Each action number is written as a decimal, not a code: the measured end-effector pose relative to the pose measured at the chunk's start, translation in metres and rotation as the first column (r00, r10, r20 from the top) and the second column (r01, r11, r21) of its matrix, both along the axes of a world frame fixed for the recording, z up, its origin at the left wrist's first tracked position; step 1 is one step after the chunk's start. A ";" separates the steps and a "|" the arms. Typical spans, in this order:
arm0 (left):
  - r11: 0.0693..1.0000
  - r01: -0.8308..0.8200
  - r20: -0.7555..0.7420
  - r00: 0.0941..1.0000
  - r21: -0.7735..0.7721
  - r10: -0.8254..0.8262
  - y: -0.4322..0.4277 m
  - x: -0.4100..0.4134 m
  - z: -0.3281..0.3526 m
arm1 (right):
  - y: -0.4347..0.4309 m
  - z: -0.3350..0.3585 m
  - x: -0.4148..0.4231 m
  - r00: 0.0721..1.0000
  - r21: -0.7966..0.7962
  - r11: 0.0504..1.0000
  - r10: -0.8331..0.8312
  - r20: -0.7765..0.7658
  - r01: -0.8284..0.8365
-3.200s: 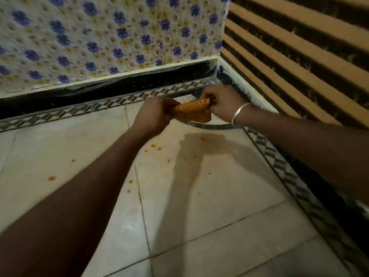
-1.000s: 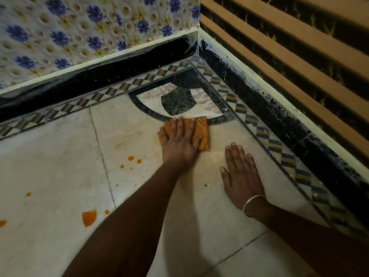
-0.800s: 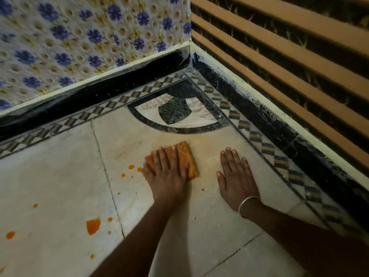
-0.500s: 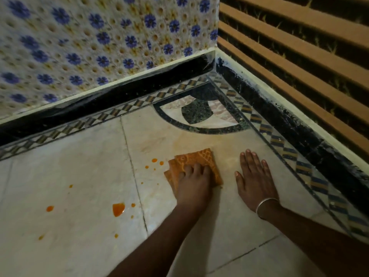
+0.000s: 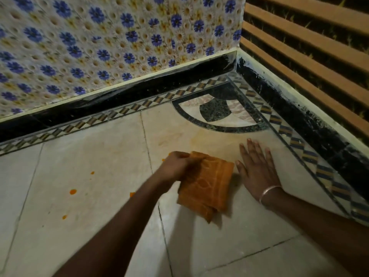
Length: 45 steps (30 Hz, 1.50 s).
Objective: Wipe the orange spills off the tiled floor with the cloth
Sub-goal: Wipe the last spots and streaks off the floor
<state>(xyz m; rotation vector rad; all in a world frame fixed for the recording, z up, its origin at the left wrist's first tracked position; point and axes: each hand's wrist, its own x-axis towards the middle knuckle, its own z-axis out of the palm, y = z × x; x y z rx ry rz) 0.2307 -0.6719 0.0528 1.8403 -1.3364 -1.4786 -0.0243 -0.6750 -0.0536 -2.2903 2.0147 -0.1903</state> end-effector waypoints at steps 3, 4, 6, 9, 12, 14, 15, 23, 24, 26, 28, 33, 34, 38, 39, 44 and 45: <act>0.962 -0.165 0.269 0.938 -0.217 0.221 -0.003 0.029 -0.024 | -0.018 0.008 0.031 0.994 0.035 0.993 0.110 0.023 -0.111; 0.928 -0.117 0.409 0.873 -0.353 0.266 0.003 0.032 -0.034 | -0.024 0.005 0.039 0.990 0.052 0.989 0.138 0.018 -0.138; 0.909 0.117 0.527 0.841 -0.401 0.124 0.021 0.013 -0.053 | -0.033 -0.003 0.046 0.986 0.075 0.984 0.164 0.010 -0.164; 0.881 0.439 0.722 0.666 -0.176 -0.187 0.040 -0.032 -0.096 | -0.042 -0.017 0.047 0.988 0.087 0.985 0.152 0.010 -0.152; 0.834 0.499 0.778 0.611 -0.235 -0.146 0.010 -0.043 -0.111 | -0.044 -0.023 0.045 0.988 0.037 0.987 0.154 -0.013 -0.153; 0.804 0.553 0.808 0.564 -0.216 -0.171 -0.024 -0.031 -0.111 | -0.044 -0.027 0.044 0.987 0.036 0.987 0.158 -0.016 -0.158; 0.797 0.570 0.830 0.531 -0.201 -0.171 -0.039 -0.021 -0.111 | -0.043 -0.028 0.044 0.987 0.032 0.987 0.156 -0.024 -0.155; 0.944 0.267 0.825 0.565 -0.193 0.009 -0.028 0.061 -0.115 | -0.042 -0.028 0.046 0.989 0.033 0.988 0.149 -0.025 -0.148; 0.955 0.213 0.820 0.571 -0.205 0.049 -0.010 0.052 -0.116 | -0.041 -0.027 0.046 0.990 0.034 0.990 0.140 -0.023 -0.139; 0.965 0.168 0.820 0.568 -0.203 0.074 0.030 0.023 -0.115 | -0.040 -0.027 0.047 0.990 0.039 0.990 0.139 -0.022 -0.138; 0.960 0.200 0.807 0.589 -0.196 0.042 0.056 -0.013 -0.117 | -0.041 -0.027 0.046 0.990 0.039 0.989 0.141 -0.019 -0.140; 0.862 0.449 0.798 0.596 -0.235 -0.093 0.005 -0.043 -0.119 | -0.042 -0.028 0.043 0.987 0.027 0.987 0.159 -0.007 -0.159; 0.841 0.486 0.801 0.588 -0.237 -0.114 -0.014 -0.033 -0.118 | -0.042 -0.028 0.044 0.986 0.028 0.986 0.164 -0.001 -0.164; 0.899 0.389 0.811 0.581 -0.203 -0.068 -0.064 0.028 -0.116 | -0.042 -0.027 0.044 0.988 0.040 0.987 0.155 -0.005 -0.155; 0.918 0.342 0.814 0.579 -0.201 -0.037 -0.062 0.043 -0.117 | -0.042 -0.027 0.044 0.988 0.042 0.987 0.153 -0.001 -0.153; 0.959 0.163 0.847 0.518 -0.233 0.118 0.032 0.037 -0.121 | -0.041 -0.027 0.044 0.990 0.056 0.988 0.143 0.001 -0.143; 0.958 0.160 0.842 0.526 -0.237 0.121 0.054 0.019 -0.120 | -0.041 -0.027 0.045 0.990 0.056 0.988 0.144 0.002 -0.143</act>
